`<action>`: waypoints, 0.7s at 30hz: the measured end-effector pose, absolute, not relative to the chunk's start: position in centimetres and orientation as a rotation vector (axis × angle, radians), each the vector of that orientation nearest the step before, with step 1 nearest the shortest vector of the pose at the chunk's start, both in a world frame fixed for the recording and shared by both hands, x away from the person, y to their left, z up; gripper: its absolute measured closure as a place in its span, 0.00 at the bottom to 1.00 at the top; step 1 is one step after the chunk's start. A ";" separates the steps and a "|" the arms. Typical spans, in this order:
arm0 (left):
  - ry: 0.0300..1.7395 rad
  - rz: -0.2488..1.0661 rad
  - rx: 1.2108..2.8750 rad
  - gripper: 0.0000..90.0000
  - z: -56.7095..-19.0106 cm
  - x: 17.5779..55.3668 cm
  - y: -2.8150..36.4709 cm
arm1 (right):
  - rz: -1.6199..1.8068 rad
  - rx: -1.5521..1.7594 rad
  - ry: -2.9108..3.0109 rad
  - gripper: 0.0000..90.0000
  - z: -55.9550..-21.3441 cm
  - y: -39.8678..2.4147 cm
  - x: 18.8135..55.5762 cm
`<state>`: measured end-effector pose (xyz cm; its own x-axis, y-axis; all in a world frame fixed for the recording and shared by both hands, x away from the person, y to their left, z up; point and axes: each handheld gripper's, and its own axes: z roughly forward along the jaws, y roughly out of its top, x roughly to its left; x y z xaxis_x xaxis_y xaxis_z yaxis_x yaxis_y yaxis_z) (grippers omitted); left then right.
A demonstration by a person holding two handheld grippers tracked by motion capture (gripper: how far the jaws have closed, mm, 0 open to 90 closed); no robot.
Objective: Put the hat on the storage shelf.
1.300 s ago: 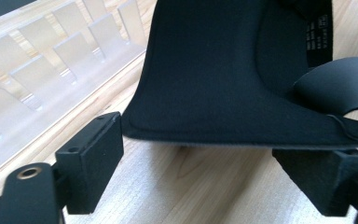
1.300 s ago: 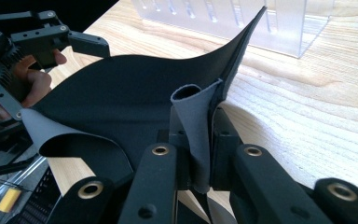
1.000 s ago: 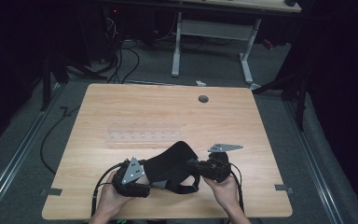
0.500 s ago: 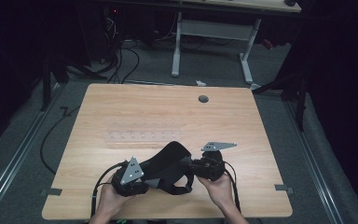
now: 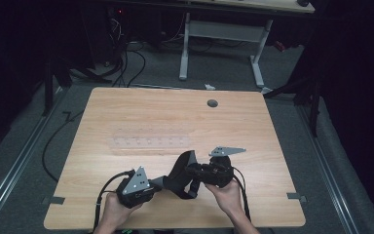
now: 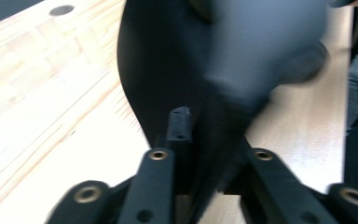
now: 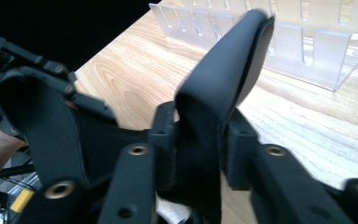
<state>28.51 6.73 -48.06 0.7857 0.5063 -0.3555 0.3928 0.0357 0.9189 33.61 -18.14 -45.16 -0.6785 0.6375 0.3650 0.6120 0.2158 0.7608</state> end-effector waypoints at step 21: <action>0.796 0.045 1.478 0.96 -47.4 29.1 8.2 | 1.463 1.339 2.190 0.51 -46.8 -23.2 33.2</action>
<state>29.10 8.16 -47.38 0.7500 0.4895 -0.4448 0.4357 0.1404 0.8891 33.17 -23.16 -46.79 -0.5753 0.7580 0.3072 0.5739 0.1065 0.8119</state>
